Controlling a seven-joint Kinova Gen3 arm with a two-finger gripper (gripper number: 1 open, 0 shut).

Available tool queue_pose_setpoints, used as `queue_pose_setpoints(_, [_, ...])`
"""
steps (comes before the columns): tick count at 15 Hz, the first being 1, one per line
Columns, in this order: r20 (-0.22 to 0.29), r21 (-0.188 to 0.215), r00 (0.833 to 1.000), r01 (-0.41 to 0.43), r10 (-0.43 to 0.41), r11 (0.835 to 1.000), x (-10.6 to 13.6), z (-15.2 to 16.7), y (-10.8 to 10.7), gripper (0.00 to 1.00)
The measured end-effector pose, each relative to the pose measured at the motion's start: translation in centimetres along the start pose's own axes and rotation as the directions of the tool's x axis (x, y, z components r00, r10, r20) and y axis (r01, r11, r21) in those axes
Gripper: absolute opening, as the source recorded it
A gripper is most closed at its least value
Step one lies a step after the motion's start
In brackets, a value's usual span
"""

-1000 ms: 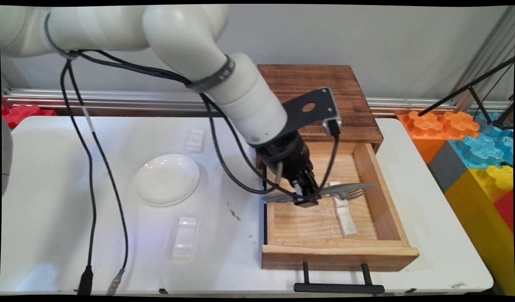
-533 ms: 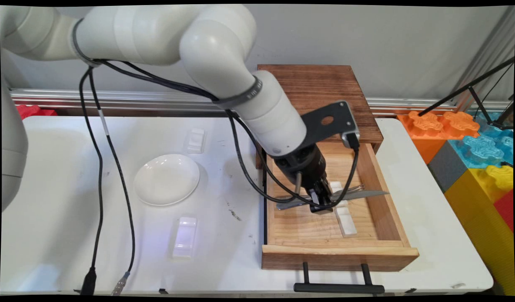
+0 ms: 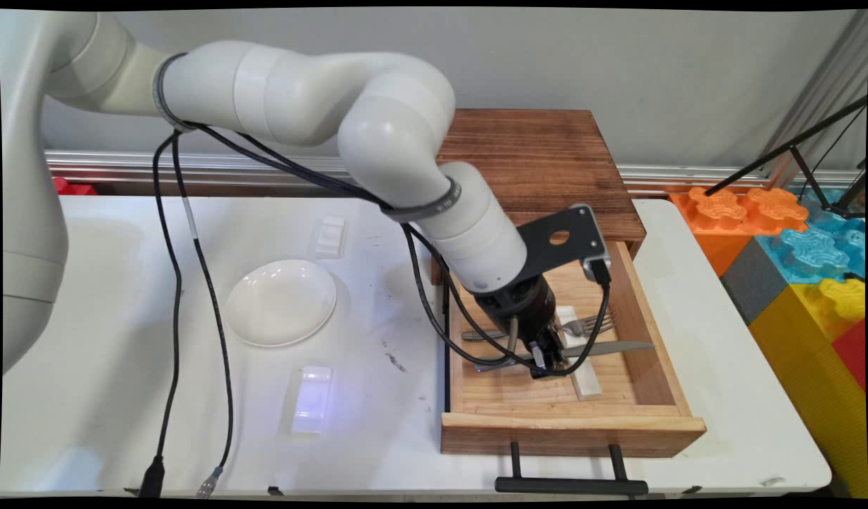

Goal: Place the picked object into the drawer

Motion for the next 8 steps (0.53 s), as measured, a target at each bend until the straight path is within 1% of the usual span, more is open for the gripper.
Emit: queue_pose_setpoints(8, [-0.003,0.008,1.000,0.019,-0.019,1.000,-1.1,3.2,-0.1,0.00])
